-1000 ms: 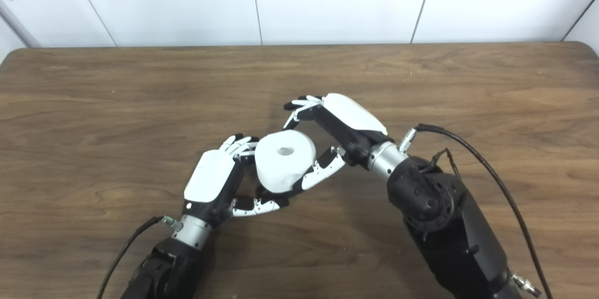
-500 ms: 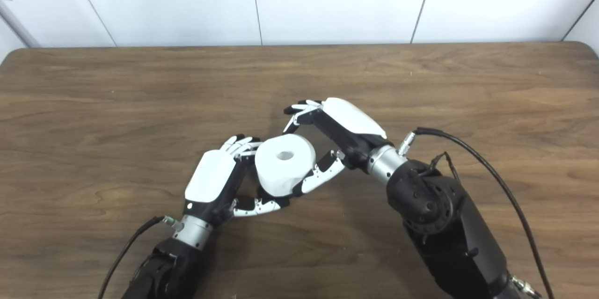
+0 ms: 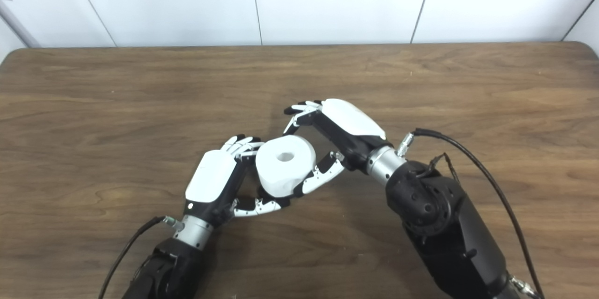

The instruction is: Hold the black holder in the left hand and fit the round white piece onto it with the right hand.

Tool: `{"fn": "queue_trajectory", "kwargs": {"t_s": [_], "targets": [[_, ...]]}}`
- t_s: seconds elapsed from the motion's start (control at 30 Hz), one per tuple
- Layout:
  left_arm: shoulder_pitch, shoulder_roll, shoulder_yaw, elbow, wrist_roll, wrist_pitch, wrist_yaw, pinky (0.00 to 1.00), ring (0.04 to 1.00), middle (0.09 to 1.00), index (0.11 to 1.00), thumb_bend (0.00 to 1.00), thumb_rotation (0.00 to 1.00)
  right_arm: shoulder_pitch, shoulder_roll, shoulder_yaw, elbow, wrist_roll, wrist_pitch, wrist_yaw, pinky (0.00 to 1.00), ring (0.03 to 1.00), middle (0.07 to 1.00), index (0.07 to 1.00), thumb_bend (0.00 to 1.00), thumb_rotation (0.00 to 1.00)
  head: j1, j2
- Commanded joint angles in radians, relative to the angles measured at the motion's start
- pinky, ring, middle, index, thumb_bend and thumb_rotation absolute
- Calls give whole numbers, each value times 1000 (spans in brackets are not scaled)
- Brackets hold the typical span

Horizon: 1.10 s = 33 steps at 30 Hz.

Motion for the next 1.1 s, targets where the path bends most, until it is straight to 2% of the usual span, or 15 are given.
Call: {"fn": "queue_trajectory", "kwargs": {"t_s": [0.0,0.1,0.4,0.77,1.07], "targets": [[39,-13,-25,67,1,-10,23,922,858,780,485,524,58,-35,-4,-5,-5,-2,-25,-1,1000,950,901,640,870,238,1,1],[37,-13,-26,69,5,-8,22,924,858,779,485,524,58,-33,-7,-7,0,4,-33,-4,1000,952,908,672,931,268,-2,-1],[32,-13,-27,77,6,-12,28,922,849,768,484,524,58,-38,-11,-8,3,3,-23,6,1000,957,916,687,995,325,-6,-4],[32,-13,-30,75,7,-7,25,924,845,765,484,524,58,-36,-31,-19,-17,2,-12,39,1000,982,953,767,1000,325,-9,-7],[34,-10,-26,65,4,1,12,926,846,764,485,524,59,-21,-90,-51,-74,16,-18,67,1000,988,967,783,1000,362,-14,-8]]}}
